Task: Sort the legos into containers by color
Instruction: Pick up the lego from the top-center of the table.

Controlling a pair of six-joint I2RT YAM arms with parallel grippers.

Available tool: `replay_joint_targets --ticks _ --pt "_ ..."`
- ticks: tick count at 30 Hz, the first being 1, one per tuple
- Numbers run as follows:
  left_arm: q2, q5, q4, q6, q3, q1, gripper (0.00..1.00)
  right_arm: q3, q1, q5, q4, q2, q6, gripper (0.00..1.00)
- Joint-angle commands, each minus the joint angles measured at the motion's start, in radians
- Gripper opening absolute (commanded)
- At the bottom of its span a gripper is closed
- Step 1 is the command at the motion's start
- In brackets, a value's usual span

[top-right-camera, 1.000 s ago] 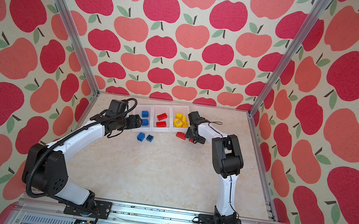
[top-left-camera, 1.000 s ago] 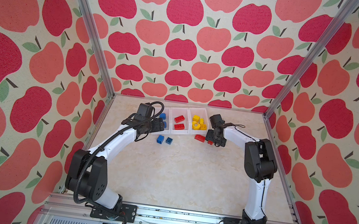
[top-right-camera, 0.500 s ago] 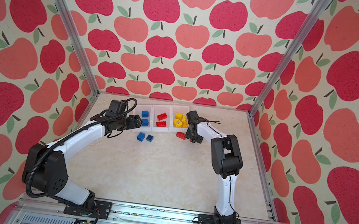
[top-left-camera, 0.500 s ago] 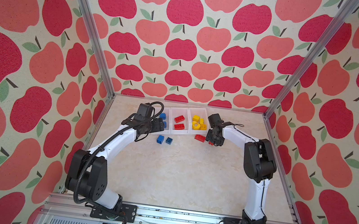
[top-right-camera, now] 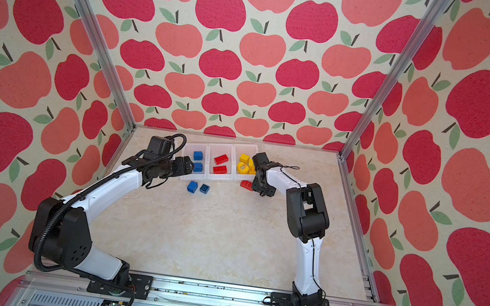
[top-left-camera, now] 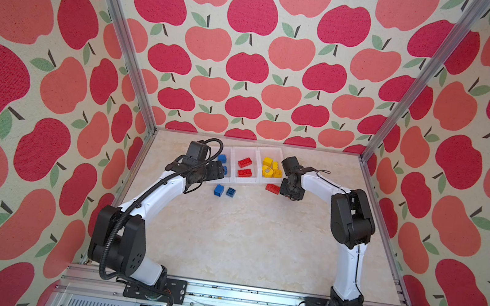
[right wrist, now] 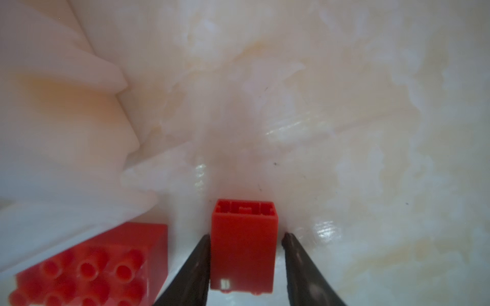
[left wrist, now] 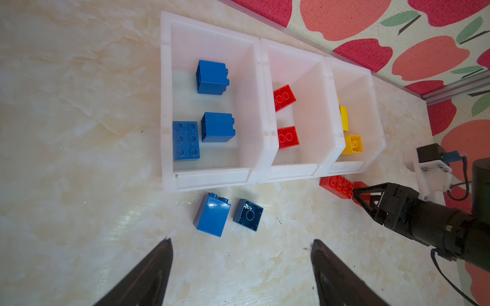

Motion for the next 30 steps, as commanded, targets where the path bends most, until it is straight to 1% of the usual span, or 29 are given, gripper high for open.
replay_joint_targets --ticks 1,3,7,9,14,19,25,30 --pt "-0.033 -0.001 -0.007 -0.007 -0.016 0.008 0.84 0.020 -0.008 0.008 -0.031 0.031 -0.009 0.44" --pt "-0.033 -0.001 -0.008 -0.007 -0.016 0.008 0.84 0.024 -0.009 0.009 -0.032 0.034 -0.011 0.43" --pt "-0.033 0.000 -0.009 -0.007 -0.012 0.008 0.84 0.024 -0.011 0.010 -0.033 0.032 -0.017 0.33" --pt "-0.032 0.001 -0.007 -0.009 -0.012 0.007 0.84 0.020 -0.010 0.010 -0.031 0.026 -0.020 0.31" --pt "-0.041 0.002 -0.008 -0.014 -0.018 0.008 0.84 -0.006 -0.008 0.010 -0.020 -0.008 -0.027 0.29" --pt "-0.072 0.004 -0.010 -0.020 -0.045 0.011 0.84 -0.041 0.011 0.017 -0.004 -0.084 -0.051 0.29" --pt "-0.115 0.004 -0.019 -0.022 -0.091 0.022 0.85 -0.057 0.055 0.029 -0.009 -0.166 -0.096 0.28" --pt "-0.138 0.011 -0.017 -0.033 -0.126 0.031 0.85 -0.040 0.102 0.015 0.006 -0.200 -0.126 0.28"
